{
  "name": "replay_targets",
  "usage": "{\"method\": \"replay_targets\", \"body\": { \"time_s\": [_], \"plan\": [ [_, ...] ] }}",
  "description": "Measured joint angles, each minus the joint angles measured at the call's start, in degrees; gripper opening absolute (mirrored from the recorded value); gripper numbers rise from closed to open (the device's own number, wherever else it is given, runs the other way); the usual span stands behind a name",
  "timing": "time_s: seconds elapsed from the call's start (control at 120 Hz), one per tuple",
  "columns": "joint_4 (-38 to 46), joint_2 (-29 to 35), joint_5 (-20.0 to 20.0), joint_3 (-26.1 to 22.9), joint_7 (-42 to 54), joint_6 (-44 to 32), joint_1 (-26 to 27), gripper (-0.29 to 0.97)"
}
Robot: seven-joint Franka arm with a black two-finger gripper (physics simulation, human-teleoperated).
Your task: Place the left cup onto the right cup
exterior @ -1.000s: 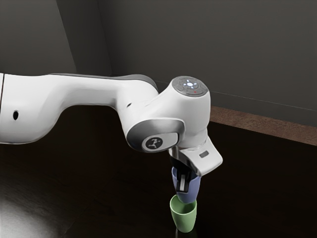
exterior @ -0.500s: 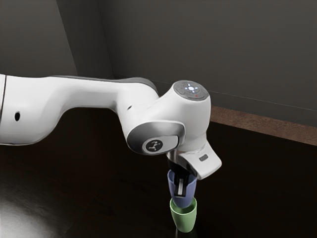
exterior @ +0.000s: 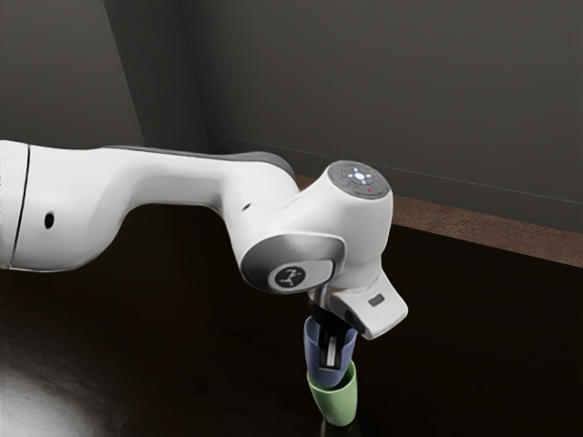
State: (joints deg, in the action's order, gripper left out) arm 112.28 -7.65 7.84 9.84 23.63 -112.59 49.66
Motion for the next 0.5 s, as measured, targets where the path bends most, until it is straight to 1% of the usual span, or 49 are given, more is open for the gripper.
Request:
{"method": "replay_targets", "body": {
  "time_s": [0.3, 0.5],
  "plan": [
    [-0.2, -1.5, 0.6, 0.1, 0.5, -0.5, -0.3, -0.10],
    [-1.7, -3.3, 0.7, 0.1, 1.1, -1.0, -0.4, -0.11]
  ]
}}
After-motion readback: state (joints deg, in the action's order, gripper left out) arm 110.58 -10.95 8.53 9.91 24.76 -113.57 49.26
